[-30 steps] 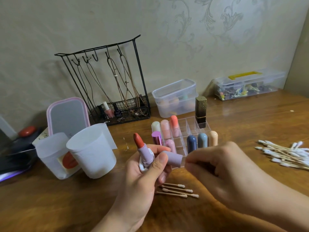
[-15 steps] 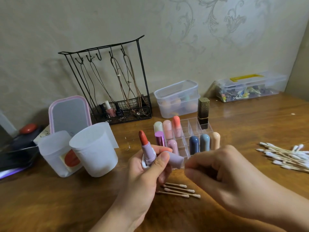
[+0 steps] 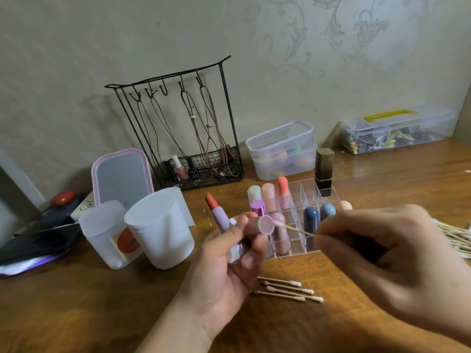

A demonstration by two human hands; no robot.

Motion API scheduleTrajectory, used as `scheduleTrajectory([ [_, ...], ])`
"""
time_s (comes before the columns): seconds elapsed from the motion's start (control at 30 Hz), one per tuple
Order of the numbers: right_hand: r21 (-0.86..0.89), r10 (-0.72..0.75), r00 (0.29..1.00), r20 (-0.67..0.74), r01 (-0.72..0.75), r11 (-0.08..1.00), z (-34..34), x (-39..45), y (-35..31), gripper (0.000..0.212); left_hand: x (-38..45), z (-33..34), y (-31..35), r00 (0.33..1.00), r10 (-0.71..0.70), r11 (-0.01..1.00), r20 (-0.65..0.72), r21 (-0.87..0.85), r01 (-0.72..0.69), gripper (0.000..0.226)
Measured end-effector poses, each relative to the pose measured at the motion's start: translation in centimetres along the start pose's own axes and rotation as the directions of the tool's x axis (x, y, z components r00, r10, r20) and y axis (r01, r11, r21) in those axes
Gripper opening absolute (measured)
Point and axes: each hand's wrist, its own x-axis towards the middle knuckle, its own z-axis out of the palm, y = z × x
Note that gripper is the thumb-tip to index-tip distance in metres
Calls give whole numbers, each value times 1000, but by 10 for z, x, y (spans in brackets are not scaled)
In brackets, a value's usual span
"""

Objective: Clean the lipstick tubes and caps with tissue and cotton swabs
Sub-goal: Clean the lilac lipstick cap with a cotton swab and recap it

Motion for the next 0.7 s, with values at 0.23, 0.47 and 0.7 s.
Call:
scheduleTrajectory([
  [0.23,-14,-65,996,-57,64,998,-1,-1,-3,9,2,-3,3,983,-87,956,159,-263,127,29],
  [0.47,-8,-92,995,-37,91,996,2,-2,-6,5,3,-3,-3,986,-135,961,99,-228,155,26],
  [0.7,-62,-49,999,-24,47,997,2,-2,-4,6,0,0,-4,990,-133,981,52,-134,139,15],
])
